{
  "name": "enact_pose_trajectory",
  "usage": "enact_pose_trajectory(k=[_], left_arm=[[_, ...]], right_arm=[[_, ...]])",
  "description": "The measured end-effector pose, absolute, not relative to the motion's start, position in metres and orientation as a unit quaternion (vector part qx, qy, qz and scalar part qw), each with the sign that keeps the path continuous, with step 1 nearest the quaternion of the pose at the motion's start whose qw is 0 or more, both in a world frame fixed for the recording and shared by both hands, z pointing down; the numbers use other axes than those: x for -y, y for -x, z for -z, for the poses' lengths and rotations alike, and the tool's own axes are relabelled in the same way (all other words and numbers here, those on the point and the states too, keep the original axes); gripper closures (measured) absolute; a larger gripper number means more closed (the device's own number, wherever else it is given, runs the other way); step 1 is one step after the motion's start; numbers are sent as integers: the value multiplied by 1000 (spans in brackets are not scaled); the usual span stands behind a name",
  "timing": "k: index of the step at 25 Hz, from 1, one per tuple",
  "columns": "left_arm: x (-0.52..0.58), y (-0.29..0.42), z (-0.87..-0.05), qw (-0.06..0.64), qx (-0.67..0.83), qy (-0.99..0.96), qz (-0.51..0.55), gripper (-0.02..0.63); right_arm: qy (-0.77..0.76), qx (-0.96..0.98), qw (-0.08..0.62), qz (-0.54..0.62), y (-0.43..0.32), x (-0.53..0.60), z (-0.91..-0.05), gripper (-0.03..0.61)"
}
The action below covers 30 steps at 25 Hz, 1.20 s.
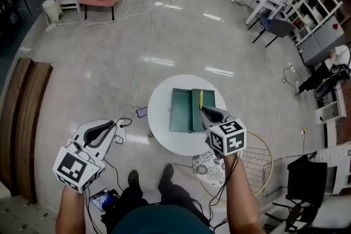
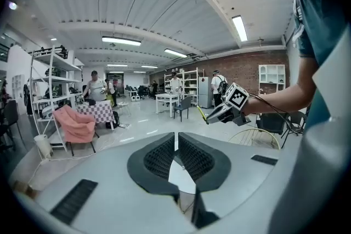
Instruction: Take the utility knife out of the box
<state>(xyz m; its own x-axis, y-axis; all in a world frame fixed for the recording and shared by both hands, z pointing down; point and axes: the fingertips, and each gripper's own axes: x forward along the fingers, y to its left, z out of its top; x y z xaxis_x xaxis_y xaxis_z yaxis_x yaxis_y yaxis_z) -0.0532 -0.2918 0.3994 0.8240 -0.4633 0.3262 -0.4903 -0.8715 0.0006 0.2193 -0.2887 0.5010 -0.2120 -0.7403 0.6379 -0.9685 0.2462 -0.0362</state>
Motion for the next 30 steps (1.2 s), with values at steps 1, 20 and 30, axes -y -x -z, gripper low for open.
enact_pose_trajectory(k=[1,20,30], left_arm=[[291,52,-393,40,248,-955,-160,577],[275,18,-304,12,216,-962,-166,577],[275,14,-307,13,206,-964,-168,577]], right_arm=[[-574,748,252,-217,-219,285,-490,520],[-604,761,190,-140,-207,214,-368,520],[-613,751,191,-150,-216,212,-371,520]])
